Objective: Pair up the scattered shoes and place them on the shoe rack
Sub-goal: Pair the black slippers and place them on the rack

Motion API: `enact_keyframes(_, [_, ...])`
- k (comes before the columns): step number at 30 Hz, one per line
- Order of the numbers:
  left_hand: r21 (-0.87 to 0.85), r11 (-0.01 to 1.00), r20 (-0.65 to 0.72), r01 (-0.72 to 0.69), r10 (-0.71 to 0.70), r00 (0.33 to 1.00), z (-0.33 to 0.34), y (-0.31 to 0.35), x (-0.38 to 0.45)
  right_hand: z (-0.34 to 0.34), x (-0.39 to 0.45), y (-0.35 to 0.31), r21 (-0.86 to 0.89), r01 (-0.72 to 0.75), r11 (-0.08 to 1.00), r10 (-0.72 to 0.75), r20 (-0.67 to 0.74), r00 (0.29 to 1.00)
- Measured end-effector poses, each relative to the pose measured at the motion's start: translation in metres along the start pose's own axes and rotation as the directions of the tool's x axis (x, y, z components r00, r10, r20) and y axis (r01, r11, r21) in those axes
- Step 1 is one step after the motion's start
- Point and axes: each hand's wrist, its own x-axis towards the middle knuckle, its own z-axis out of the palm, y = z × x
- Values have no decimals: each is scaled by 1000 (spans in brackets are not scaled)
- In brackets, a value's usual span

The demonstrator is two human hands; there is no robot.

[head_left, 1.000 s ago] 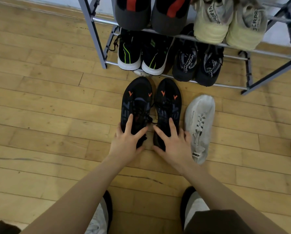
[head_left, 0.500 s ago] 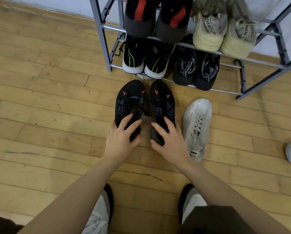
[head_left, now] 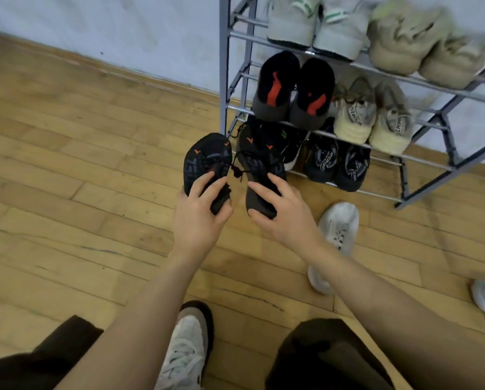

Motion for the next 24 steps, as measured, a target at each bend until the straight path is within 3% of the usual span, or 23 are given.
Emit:
enact_keyframes(9, [24, 986, -278, -166, 166, 946, -103, 44, 37, -83, 27, -82, 40, 164, 986, -153, -194, 969])
enact_keyframes(15, [43, 965, -389, -258, 254, 886, -168, 82, 69, -153, 40, -130, 25, 271, 962, -242, -373, 896])
enact_keyframes(19, [60, 943, -428, -326, 320, 846, -194, 110, 96, -194, 47, -146, -6, 295, 956, -262, -475, 840])
enact_keyframes(24, [44, 905, -399, -424, 405, 823, -198, 148, 140, -240, 63, -135, -16, 227, 974, -203, -512, 834])
